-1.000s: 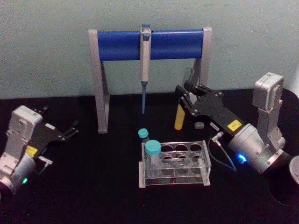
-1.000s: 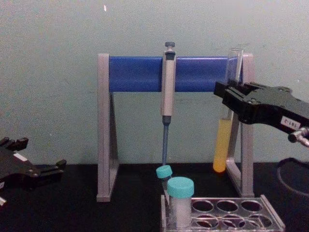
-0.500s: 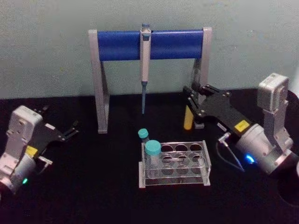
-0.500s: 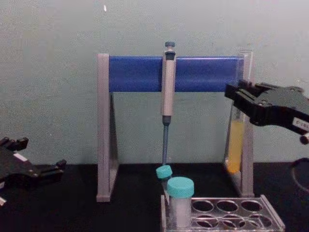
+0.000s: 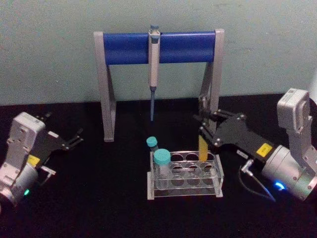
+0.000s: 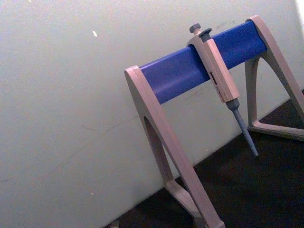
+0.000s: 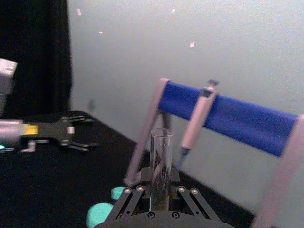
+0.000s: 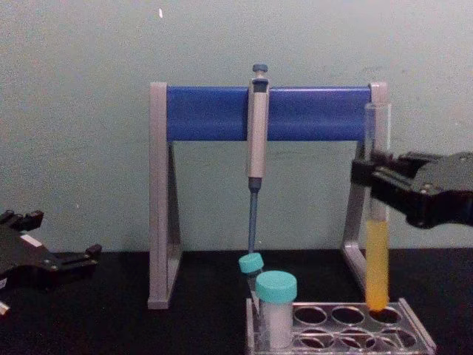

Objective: Pick up the test tube from the test tube rack, shake it, then place it back into the test tube rack.

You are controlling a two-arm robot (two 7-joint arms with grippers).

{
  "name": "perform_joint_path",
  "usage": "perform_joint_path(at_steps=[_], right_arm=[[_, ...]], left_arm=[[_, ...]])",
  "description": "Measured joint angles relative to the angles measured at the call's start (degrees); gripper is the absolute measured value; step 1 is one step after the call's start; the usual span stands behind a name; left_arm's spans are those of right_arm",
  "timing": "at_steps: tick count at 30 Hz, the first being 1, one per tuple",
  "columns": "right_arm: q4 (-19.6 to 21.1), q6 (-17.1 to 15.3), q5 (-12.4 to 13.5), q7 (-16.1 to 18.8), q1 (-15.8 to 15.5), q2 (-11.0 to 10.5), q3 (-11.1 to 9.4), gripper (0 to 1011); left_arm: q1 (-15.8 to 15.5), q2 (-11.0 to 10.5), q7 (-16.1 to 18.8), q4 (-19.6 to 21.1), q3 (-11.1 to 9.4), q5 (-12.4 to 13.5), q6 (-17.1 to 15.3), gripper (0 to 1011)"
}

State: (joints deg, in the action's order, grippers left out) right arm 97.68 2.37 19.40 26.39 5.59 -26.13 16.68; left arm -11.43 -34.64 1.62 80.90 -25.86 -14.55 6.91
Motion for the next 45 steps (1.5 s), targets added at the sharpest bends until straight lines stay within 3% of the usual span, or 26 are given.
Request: perform_joint_path(at_steps=[8,15,21,28,45], right_arm=[[-2.44,-1.56,5.56,4.19,2.59,0.81,2.29,232],[-7.74,1.36,7.50,4.64,6.40,3.59,3.73,232],[-10.53,4.44,6.64,1.78,7.93,5.18,3.89,232],[-11.04,5.22,4.81,-0.98,7.96,5.74,3.28,232],[-10.17,5.11,3.75,-1.90,7.24,6.19,2.37,232]], left_arm=[[0.00,0.00,0.00,0.00,0.00,0.00,0.00,1001],[-0.01,0.00,0.00,0.00,0.00,0.00,0.00,1001],[0.00,0.00,0.00,-0.01,0.00,0.00,0.00,1001],[0.00,0.00,0.00,0.00,0.00,0.00,0.00,1001],[0.00,0.00,0.00,0.00,0.00,0.00,0.00,1001]])
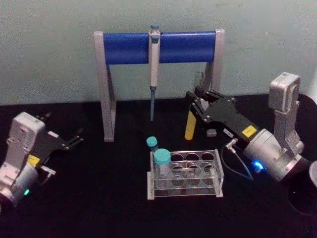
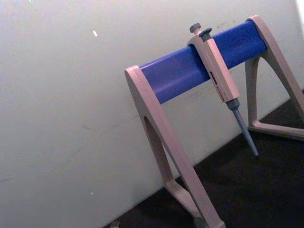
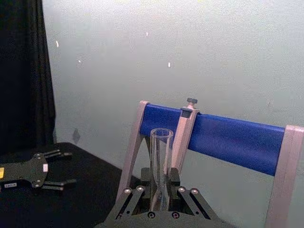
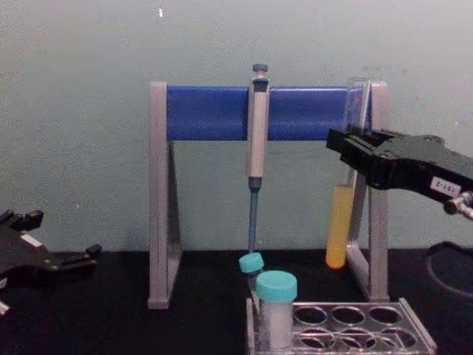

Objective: Pick up the test tube from the test tube rack, shake it, then place it back into the test tube rack.

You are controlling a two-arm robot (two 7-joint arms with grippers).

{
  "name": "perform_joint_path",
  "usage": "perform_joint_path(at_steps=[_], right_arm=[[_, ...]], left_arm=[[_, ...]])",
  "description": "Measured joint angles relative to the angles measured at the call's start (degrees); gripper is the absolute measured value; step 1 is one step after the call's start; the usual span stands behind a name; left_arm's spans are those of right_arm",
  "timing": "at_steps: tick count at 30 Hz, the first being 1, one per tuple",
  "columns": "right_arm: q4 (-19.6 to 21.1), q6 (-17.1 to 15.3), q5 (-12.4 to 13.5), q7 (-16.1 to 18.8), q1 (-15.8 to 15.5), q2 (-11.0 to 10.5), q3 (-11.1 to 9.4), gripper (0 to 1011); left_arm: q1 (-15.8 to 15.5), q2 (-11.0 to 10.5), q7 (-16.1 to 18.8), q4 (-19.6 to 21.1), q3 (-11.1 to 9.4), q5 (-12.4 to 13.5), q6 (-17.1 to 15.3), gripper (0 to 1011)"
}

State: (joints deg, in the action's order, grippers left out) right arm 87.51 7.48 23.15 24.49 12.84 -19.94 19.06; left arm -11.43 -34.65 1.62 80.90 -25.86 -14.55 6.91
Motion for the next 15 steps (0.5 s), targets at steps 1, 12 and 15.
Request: perform_joint_path(at_steps=[1,12,15], right_arm=[[0.07,-0.02,-0.03,0.01,-0.05,0.01,-0.05,232],[0.39,-0.16,0.02,0.06,-0.48,0.10,-0.39,232],[0.57,-0.18,0.14,0.18,-0.62,0.06,-0.51,232]], left_arm=[[0.00,0.00,0.00,0.00,0.00,0.00,0.00,1001],[0.00,0.00,0.00,0.00,0.00,0.00,0.00,1001],[0.00,0.00,0.00,0.00,0.00,0.00,0.00,1001]])
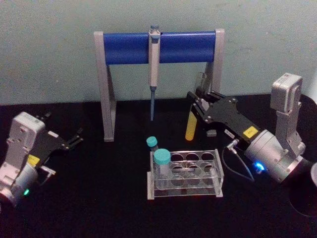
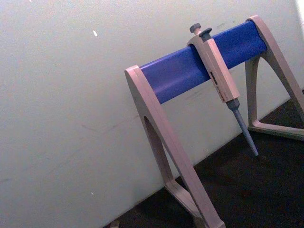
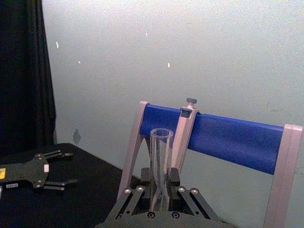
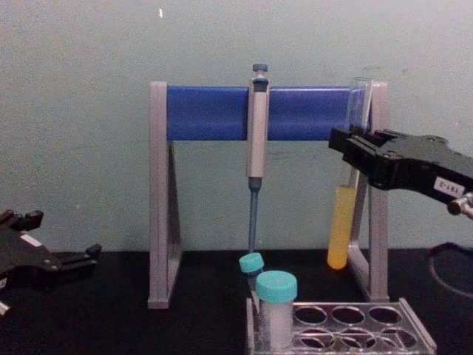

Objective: Pick up the test tube from the test tube rack, shake it, then place it back into the test tube rack.

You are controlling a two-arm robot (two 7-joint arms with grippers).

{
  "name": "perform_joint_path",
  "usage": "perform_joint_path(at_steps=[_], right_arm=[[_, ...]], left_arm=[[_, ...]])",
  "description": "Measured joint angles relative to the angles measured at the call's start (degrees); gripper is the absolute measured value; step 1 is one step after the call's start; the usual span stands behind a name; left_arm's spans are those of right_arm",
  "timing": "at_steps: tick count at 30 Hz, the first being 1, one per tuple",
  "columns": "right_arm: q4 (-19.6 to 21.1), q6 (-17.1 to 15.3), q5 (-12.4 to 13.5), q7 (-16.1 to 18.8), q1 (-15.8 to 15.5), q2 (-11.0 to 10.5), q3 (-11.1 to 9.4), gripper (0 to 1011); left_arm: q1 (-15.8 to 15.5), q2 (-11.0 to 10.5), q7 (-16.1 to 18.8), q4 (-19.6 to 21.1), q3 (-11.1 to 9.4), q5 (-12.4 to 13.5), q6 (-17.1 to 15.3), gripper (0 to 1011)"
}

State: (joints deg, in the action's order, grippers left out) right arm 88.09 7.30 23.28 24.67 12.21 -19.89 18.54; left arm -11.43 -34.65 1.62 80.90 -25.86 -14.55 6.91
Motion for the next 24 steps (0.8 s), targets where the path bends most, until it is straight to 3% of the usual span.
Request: perform_joint_path(at_steps=[16,24], right_arm=[[0.50,0.10,1.16,1.31,-0.44,-0.58,-0.11,232],[1.79,0.10,4.40,5.13,-1.33,-2.63,0.23,232]], left_arm=[[0.00,0.00,0.00,0.00,0.00,0.00,0.00,1001],[0.00,0.00,0.00,0.00,0.00,0.00,0.00,1001]])
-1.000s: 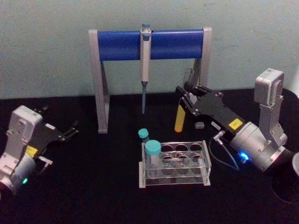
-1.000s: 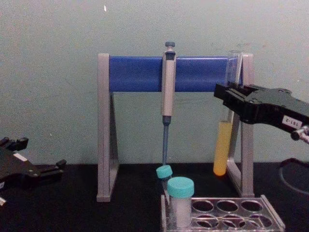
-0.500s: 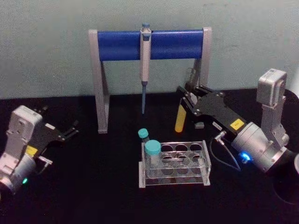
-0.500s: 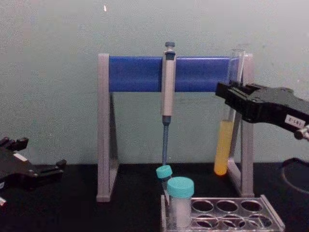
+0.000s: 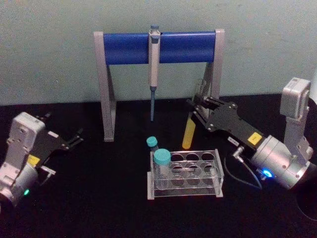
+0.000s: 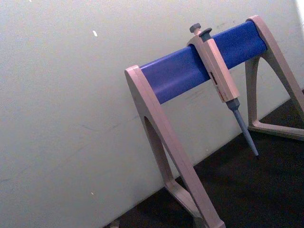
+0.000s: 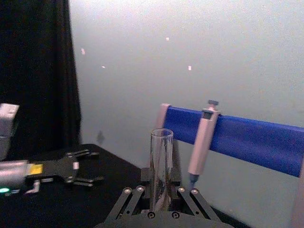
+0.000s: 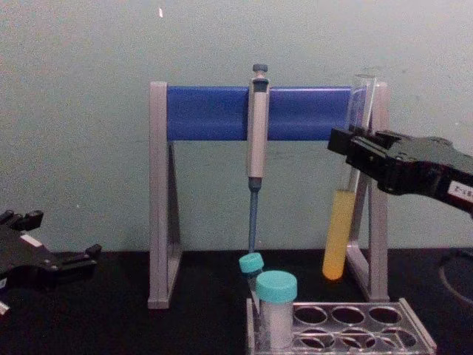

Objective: Pick up the test tube from the test tube rack, shake it, then place it back into the test tube rack.

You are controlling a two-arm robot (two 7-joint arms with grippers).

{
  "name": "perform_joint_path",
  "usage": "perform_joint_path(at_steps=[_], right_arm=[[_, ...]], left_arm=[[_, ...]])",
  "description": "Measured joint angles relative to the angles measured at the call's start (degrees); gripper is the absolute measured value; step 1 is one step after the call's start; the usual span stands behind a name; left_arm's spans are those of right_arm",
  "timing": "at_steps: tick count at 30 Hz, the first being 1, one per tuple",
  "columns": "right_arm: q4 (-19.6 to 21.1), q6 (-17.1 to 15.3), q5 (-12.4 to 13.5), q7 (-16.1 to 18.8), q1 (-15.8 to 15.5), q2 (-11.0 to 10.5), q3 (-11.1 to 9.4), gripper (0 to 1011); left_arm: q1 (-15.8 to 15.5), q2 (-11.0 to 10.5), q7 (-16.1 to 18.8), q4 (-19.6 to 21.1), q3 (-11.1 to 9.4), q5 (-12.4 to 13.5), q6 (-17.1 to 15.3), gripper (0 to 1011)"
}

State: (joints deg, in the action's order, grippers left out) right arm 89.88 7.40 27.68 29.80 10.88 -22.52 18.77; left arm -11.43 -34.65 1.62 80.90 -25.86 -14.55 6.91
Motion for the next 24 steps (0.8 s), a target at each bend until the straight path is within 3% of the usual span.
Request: perform_joint_path(at_steps=[14,24], right_arm=[[1.98,-0.60,4.83,5.48,-1.89,-4.80,1.96,230],[1.28,0.02,5.39,5.74,-1.54,-5.47,3.66,232]], left_arm=[[0.00,0.00,0.00,0.00,0.00,0.00,0.00,1001],[0.00,0.00,0.00,0.00,0.00,0.00,0.00,1001]])
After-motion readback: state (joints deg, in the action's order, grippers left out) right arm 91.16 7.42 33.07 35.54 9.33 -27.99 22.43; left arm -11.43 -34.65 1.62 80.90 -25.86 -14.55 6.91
